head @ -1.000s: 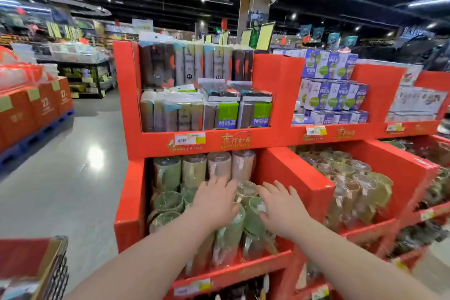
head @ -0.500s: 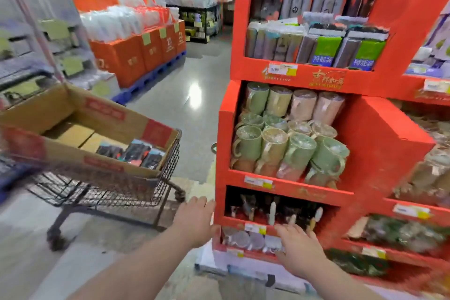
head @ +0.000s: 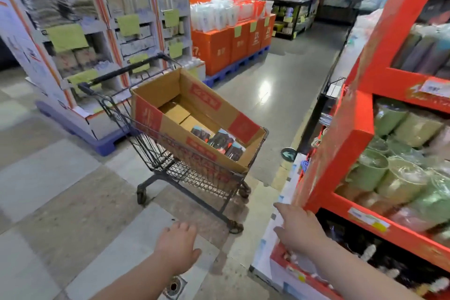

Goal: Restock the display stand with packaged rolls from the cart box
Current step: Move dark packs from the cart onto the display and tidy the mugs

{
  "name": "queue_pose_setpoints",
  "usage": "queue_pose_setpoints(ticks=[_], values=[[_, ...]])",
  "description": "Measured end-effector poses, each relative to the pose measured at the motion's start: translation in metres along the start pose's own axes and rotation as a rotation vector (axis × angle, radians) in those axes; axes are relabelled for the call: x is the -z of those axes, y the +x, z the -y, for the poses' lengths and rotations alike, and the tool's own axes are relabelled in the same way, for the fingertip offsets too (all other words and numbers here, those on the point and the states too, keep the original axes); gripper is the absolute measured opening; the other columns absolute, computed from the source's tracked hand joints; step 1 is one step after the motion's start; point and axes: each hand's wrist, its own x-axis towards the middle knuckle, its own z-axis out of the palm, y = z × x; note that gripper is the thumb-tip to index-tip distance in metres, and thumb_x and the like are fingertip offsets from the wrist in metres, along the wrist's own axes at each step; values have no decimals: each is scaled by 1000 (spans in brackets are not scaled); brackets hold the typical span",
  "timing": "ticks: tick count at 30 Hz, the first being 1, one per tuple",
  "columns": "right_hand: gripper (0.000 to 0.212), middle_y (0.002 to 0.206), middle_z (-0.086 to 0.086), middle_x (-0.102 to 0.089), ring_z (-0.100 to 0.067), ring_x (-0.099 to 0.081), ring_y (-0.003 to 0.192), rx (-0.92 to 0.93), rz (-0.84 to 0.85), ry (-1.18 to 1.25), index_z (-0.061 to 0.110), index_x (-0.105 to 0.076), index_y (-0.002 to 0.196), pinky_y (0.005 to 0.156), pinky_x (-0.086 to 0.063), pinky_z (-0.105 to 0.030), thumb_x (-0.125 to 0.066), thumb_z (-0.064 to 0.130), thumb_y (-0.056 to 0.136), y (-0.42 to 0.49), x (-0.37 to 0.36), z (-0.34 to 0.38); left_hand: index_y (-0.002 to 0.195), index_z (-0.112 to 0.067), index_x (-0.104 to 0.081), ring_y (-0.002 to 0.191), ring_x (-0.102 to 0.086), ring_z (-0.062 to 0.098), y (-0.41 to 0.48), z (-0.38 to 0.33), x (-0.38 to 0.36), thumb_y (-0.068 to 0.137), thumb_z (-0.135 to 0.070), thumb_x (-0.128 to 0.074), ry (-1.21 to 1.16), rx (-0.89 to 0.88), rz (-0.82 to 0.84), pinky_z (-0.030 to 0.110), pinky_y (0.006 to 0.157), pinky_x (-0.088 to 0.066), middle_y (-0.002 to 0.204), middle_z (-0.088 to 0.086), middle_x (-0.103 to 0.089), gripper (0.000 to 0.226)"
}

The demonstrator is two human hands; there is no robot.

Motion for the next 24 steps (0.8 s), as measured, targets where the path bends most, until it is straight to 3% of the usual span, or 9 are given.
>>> queue_pose_setpoints(ticks=[11,18,24], values=[[55,152,2,-34,-21,-32,139,-41,-15,35,27,-22,148,111,-28,-42,-40,37,97,112,28,98,145,-17,-29,132,-36,28,70,126,23,95,-48,-39,21,-23,7,40,105,-34,144,7,-39,60],[57,150,2,-36,-22,-35,137,-100,107,31,28,-23,148,110,-30,-40,-43,36,95,141,14,103,143,-17,-30,132,-36,28,134,132,73,94,-45,-43,16,-107,-62,41,105,-35,143,7,-40,58],[60,151,-2,-34,-24,-30,140,-92,219,14,25,-19,149,113,-21,-44,-43,35,95,186,12,88,143,-17,-32,130,-39,27,209,124,133,94,-49,-44,44,-167,-175,43,104,-38,141,5,-42,60]])
